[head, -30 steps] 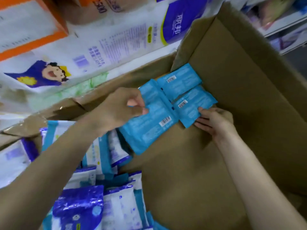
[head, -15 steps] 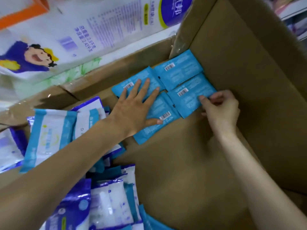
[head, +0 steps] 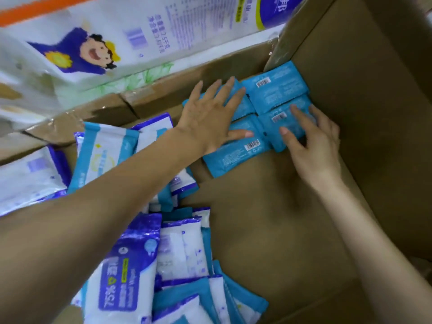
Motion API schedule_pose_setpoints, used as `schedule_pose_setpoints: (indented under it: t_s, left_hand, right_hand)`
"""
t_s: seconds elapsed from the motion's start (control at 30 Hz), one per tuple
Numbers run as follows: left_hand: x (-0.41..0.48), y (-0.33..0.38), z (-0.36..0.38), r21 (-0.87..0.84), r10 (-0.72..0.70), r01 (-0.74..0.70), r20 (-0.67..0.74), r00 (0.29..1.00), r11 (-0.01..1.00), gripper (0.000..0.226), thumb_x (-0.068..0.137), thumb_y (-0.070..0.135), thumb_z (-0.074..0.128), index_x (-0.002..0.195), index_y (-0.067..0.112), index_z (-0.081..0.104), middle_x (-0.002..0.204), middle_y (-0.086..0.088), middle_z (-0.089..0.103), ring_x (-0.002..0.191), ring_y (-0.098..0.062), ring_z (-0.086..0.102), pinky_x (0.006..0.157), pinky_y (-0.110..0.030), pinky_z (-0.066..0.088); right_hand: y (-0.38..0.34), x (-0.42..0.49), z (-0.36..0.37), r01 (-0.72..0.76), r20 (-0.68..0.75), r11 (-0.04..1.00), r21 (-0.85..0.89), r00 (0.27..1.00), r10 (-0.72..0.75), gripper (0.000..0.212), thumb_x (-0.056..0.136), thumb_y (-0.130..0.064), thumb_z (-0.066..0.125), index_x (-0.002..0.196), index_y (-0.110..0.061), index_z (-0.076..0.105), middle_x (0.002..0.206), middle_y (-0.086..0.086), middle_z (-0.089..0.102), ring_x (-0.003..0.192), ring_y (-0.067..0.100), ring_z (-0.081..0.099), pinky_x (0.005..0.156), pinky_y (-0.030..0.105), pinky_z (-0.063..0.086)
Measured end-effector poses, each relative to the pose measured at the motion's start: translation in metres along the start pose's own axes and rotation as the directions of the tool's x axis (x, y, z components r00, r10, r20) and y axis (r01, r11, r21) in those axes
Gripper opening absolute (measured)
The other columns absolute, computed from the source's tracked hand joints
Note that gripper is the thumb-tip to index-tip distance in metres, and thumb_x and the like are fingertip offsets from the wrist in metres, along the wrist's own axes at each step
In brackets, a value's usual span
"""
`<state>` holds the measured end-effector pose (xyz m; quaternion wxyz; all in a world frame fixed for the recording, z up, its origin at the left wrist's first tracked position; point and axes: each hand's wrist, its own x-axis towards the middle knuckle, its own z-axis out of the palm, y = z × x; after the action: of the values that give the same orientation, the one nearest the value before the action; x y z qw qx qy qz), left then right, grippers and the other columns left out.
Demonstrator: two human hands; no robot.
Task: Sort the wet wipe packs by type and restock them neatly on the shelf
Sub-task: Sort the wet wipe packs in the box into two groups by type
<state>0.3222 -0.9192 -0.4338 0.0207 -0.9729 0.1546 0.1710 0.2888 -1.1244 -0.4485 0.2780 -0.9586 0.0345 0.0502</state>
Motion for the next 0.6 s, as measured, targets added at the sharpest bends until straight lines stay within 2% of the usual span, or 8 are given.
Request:
schedule_pose_setpoints:
  t_s: [0.1, 0.2, 0.27, 0.33, 0.4, 0.47, 0.53, 0.6]
  left_hand:
    - [-0.042, -0.008, -0.028, -0.467, -0.169, 0.087, -0.137, 0.976, 0.880, 0.075, 0.086, 0.069, 0.037, 0.143, 0.020, 0.037, 0.150, -0.007, 0.032, 0.136, -0.025, 0.034, 0.111, -0.041, 0.029]
    - [-0.113, -0.029, -0.030, -0.720, -0.480, 0.067, -0.387, 0.787, 0.691, 0.048, 0.089, 0.049, 0.047, 0.119, 0.014, 0.059, 0.115, -0.002, 0.056, 0.109, -0.019, 0.055, 0.094, -0.031, 0.041]
    - [-0.154, -0.054, -0.009, -0.801, -0.679, 0.155, -0.368, 0.635, 0.579, 0.032, 0.089, 0.037, 0.054, 0.109, 0.014, 0.062, 0.105, 0.002, 0.060, 0.099, -0.015, 0.058, 0.087, -0.028, 0.043]
    - [-0.179, -0.080, 0.020, -0.835, -0.794, 0.311, -0.221, 0.567, 0.454, 0.031, 0.088, 0.037, 0.059, 0.109, 0.014, 0.062, 0.106, -0.002, 0.064, 0.098, -0.020, 0.060, 0.083, -0.029, 0.044]
    - [-0.189, -0.099, 0.045, -0.784, -0.804, 0.457, -0.089, 0.589, 0.421, 0.042, 0.084, 0.045, 0.065, 0.113, 0.015, 0.062, 0.108, -0.006, 0.066, 0.101, -0.026, 0.060, 0.084, -0.034, 0.045]
    - [-0.188, -0.108, 0.057, -0.764, -0.787, 0.519, 0.024, 0.616, 0.384, 0.050, 0.078, 0.046, 0.072, 0.115, 0.015, 0.060, 0.111, -0.007, 0.064, 0.103, -0.025, 0.059, 0.081, -0.031, 0.043]
    - [-0.183, -0.112, 0.065, -0.761, -0.774, 0.541, 0.082, 0.628, 0.358, 0.055, 0.072, 0.044, 0.077, 0.114, 0.015, 0.056, 0.113, -0.005, 0.061, 0.100, -0.020, 0.058, 0.073, -0.026, 0.039]
    - [-0.178, -0.115, 0.068, -0.771, -0.768, 0.531, 0.086, 0.635, 0.353, 0.053, 0.070, 0.038, 0.081, 0.108, 0.017, 0.050, 0.109, -0.001, 0.058, 0.094, -0.014, 0.054, 0.066, -0.022, 0.037]
  right_hand:
    - [-0.038, -0.022, -0.006, 0.106, -0.015, 0.977, 0.183, 0.994, -0.105, 0.044, 0.092, -0.039, 0.055, 0.135, -0.027, 0.052, 0.136, 0.001, 0.046, 0.128, 0.018, 0.041, 0.106, 0.026, 0.030]
    - [-0.079, -0.043, 0.003, 0.093, 0.097, 0.916, 0.390, 0.985, -0.141, 0.026, 0.087, -0.035, 0.062, 0.114, -0.035, 0.059, 0.116, -0.007, 0.057, 0.103, 0.007, 0.056, 0.087, 0.021, 0.042]
    - [-0.104, -0.054, 0.016, 0.022, 0.213, 0.873, 0.488, 0.966, -0.144, 0.017, 0.087, -0.023, 0.068, 0.100, -0.033, 0.061, 0.104, -0.007, 0.063, 0.089, 0.002, 0.059, 0.075, 0.013, 0.042]
    - [-0.126, -0.061, 0.030, -0.016, 0.290, 0.853, 0.522, 0.944, -0.160, 0.015, 0.085, -0.016, 0.069, 0.093, -0.028, 0.064, 0.090, -0.011, 0.065, 0.077, -0.005, 0.059, 0.069, 0.006, 0.042]
    - [-0.140, -0.062, 0.048, -0.065, 0.371, 0.848, 0.526, 0.914, -0.161, 0.015, 0.083, -0.017, 0.071, 0.096, -0.021, 0.065, 0.085, -0.008, 0.065, 0.077, -0.003, 0.060, 0.075, 0.012, 0.046]
    - [-0.150, -0.058, 0.063, -0.102, 0.431, 0.873, 0.477, 0.893, -0.132, 0.030, 0.081, -0.023, 0.073, 0.109, -0.017, 0.063, 0.085, -0.007, 0.062, 0.081, 0.006, 0.060, 0.082, 0.026, 0.048]
    - [-0.159, -0.055, 0.075, -0.099, 0.416, 0.902, 0.420, 0.905, -0.094, 0.041, 0.079, -0.027, 0.075, 0.114, -0.021, 0.054, 0.087, -0.010, 0.058, 0.075, 0.001, 0.056, 0.074, 0.021, 0.048]
    - [-0.168, -0.052, 0.082, -0.114, 0.375, 0.902, 0.416, 0.925, -0.056, 0.049, 0.078, -0.023, 0.077, 0.109, -0.024, 0.040, 0.086, -0.013, 0.055, 0.070, -0.004, 0.052, 0.055, 0.006, 0.043]
